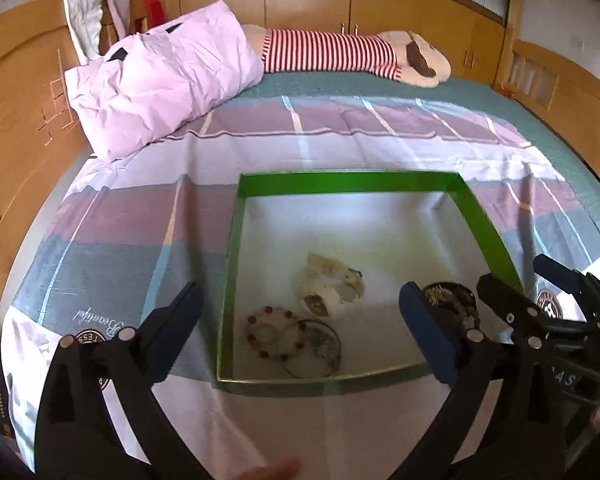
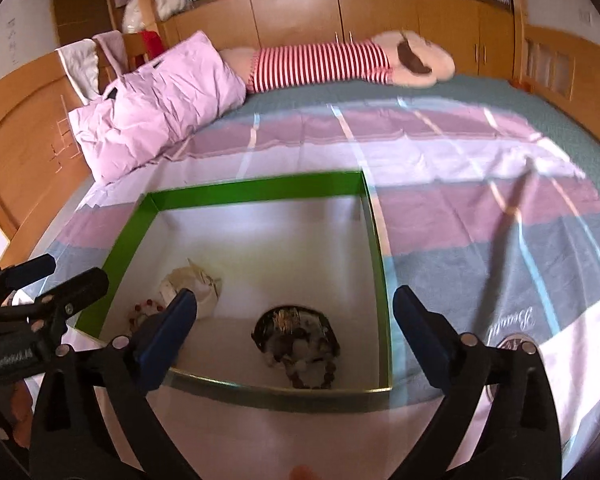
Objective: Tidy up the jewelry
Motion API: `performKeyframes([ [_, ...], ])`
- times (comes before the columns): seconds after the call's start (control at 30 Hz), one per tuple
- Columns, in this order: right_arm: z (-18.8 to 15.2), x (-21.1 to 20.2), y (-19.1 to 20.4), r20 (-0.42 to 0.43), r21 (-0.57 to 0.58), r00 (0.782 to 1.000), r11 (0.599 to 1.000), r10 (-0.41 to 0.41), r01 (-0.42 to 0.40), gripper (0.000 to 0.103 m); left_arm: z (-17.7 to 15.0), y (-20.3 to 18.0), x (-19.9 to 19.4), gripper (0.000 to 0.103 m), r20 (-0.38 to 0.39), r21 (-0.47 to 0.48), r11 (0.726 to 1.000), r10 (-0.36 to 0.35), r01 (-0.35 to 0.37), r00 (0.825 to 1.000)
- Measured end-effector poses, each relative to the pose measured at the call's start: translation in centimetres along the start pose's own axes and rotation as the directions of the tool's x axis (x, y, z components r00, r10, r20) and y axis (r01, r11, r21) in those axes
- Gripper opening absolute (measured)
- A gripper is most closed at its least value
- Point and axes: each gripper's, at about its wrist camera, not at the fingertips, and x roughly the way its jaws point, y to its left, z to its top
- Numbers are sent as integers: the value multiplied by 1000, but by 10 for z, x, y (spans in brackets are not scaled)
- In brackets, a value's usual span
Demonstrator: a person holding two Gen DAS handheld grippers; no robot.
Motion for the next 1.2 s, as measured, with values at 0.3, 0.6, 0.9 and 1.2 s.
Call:
performKeyframes([
  [0.3, -2, -2, 5, 0, -26, 1000, 999, -21, 21, 99, -2, 1, 7, 101, -32, -23, 1000, 13, -14, 999],
  [0.6, -4, -1, 8, -3, -52, 999, 998, -43, 43, 99, -3, 2, 14, 101, -60, -27, 999, 29, -31, 998],
  [0.9, -5, 0, 11, -5, -71, 998, 996, -57, 56, 99, -3, 2, 16, 101, -69, -15, 999, 35, -37, 997],
  [1.2, -3, -6, 14, 15, -94, 998, 994, -62, 63, 102, 3, 15, 6, 101, -39, -19, 999, -37, 36, 999],
])
